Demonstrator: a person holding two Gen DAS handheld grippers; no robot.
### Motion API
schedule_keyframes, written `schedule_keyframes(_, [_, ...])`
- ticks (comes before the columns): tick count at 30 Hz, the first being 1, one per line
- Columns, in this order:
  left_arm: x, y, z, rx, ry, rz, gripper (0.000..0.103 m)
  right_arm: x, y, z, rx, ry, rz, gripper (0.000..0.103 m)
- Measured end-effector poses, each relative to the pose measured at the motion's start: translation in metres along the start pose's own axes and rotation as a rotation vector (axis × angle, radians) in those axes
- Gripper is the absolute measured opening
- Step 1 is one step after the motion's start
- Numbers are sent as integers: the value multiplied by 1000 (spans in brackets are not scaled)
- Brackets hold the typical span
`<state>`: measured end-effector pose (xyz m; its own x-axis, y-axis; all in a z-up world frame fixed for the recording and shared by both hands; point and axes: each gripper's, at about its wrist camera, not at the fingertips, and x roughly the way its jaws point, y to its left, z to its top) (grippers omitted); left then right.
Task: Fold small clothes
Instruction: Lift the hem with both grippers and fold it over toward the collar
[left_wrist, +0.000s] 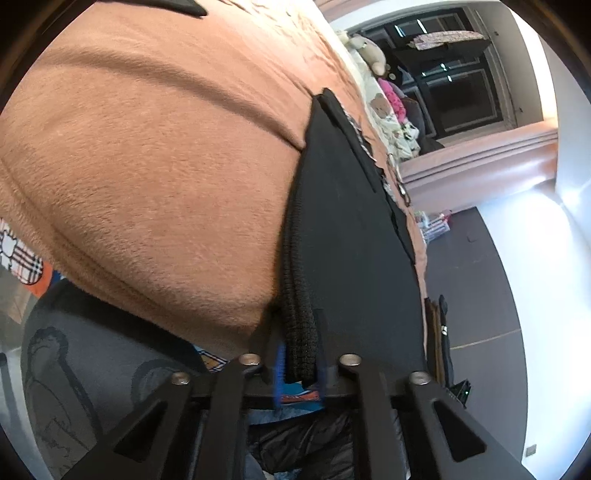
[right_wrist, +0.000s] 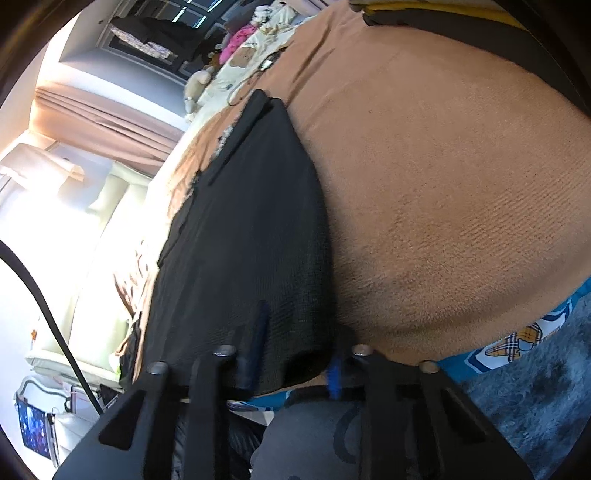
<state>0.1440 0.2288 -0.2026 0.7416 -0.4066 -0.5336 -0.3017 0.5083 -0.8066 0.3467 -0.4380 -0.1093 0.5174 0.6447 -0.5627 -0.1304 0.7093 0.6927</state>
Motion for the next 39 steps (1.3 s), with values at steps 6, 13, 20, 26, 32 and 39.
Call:
schedule_keyframes(6, [-15, -4, 7, 16, -59, 11, 5, -17, 9, 2, -4, -41, -12, 1])
schedule_keyframes(13, [-40, -22, 19, 38, -119, -66, 5, -44, 33, -5, -27, -96, 33, 0])
schedule_keyframes(20, [-67, -36, 28, 42, -175, -133, 4, -66, 55, -23, -62, -120, 94, 0])
schedule_keyframes(26, [-94, -55, 34, 57, -225, -197, 4, -91, 50, -32, -58, -154, 147, 0])
schedule_keyframes(32, [-122, -73, 32, 81, -262, -275, 4, -114, 57, -42, -64, -193, 167, 0])
schedule_keyframes(39, [-152, -90, 29, 100, -300, -340, 4, -136, 70, -55, -98, -242, 194, 0])
